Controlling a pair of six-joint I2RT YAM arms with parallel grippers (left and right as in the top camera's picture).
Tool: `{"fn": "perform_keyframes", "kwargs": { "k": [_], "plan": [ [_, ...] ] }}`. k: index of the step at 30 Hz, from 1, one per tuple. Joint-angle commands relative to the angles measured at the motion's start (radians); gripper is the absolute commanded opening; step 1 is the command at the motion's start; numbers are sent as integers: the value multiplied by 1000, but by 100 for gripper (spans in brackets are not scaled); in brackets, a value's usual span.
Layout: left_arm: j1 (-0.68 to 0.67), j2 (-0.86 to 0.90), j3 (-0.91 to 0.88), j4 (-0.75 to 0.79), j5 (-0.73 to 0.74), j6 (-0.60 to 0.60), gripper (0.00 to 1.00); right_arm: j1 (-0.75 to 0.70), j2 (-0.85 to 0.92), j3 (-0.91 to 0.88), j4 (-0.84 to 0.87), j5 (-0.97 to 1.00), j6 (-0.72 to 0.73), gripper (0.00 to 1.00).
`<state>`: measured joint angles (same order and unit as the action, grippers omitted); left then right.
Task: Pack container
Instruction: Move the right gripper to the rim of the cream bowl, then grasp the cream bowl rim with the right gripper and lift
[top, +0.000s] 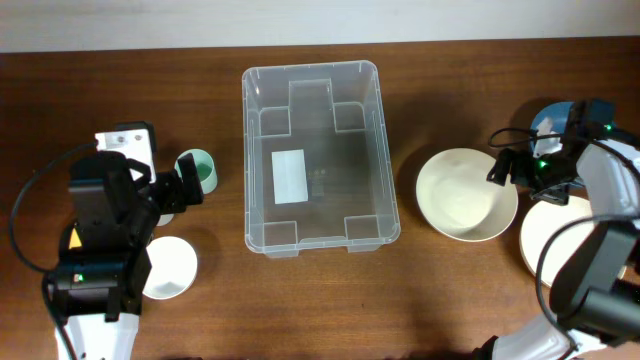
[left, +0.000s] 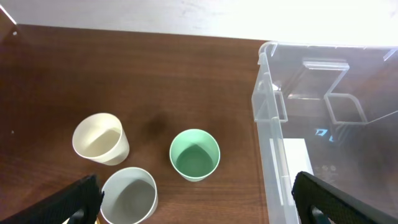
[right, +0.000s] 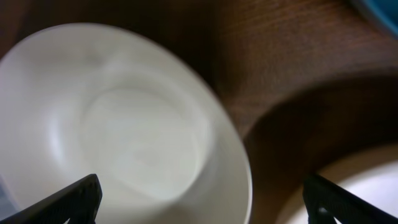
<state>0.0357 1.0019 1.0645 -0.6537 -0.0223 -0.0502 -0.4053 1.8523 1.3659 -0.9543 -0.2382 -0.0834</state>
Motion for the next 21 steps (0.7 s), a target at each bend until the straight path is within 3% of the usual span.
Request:
{"fn": "perform_keyframes", "kwargs": {
  "k": [1, 14, 18, 21],
  "plan": [
    [4, 15, 21, 6, 2, -6, 99, 0, 52, 10, 26, -26, -35, 99],
    [4, 50, 21, 5, 2, -6, 99, 0, 168, 9, 74, -70, -59, 98],
    [4, 51, 21, 6, 2, -6, 99, 1, 171, 8, 74, -70, -59, 82],
    [4, 51, 21, 6, 2, -6, 99, 1, 171, 8, 75, -70, -59, 58]
  ]
}}
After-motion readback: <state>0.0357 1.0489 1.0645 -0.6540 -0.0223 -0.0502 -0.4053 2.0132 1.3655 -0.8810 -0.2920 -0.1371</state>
